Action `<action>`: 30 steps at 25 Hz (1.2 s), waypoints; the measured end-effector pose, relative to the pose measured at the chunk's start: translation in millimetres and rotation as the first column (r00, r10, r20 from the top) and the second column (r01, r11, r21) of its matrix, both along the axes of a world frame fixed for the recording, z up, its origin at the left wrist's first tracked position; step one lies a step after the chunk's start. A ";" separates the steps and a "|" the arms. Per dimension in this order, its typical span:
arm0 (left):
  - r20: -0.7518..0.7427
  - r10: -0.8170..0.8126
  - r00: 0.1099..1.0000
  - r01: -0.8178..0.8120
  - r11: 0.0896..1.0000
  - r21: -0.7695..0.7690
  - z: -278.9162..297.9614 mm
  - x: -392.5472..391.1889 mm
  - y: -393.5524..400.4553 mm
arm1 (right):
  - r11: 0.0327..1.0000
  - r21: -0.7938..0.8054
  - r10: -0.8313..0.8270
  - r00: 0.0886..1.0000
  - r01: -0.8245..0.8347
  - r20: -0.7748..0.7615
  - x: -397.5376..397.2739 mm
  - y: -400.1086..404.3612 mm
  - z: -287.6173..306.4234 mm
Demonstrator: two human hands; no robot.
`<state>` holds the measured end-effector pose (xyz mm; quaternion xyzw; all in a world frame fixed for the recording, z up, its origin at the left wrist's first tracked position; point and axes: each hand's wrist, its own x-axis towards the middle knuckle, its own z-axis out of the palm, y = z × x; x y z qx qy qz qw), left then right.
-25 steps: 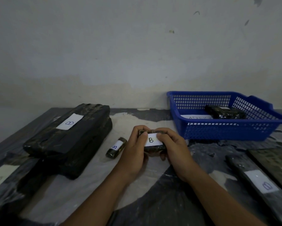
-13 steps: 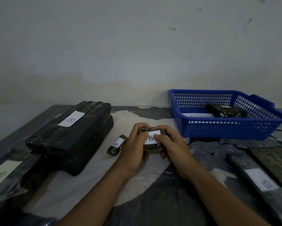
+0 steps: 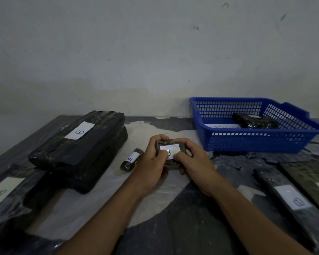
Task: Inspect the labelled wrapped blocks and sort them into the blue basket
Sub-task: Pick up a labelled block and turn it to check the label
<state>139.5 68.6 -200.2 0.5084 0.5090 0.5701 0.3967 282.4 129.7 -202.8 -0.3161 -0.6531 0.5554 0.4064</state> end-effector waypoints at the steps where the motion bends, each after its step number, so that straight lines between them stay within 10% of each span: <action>1: 0.035 0.001 0.999 -0.001 1.000 -0.005 -0.2 -0.1 0.7 | 1.000 -0.010 0.014 1.000 -0.014 -0.020 0.2 0.5 -0.2; 23: -0.053 0.003 0.999 -0.002 1.000 0.030 -1.5 0.5 1.3 | 1.000 0.016 0.010 1.000 -0.010 -0.003 -0.1 0.0 -0.6; 30: 0.256 -0.051 0.965 0.044 0.999 0.030 -1.9 -3.0 6.4 | 0.994 -0.050 0.096 0.991 -0.101 -0.094 1.6 4.1 -1.6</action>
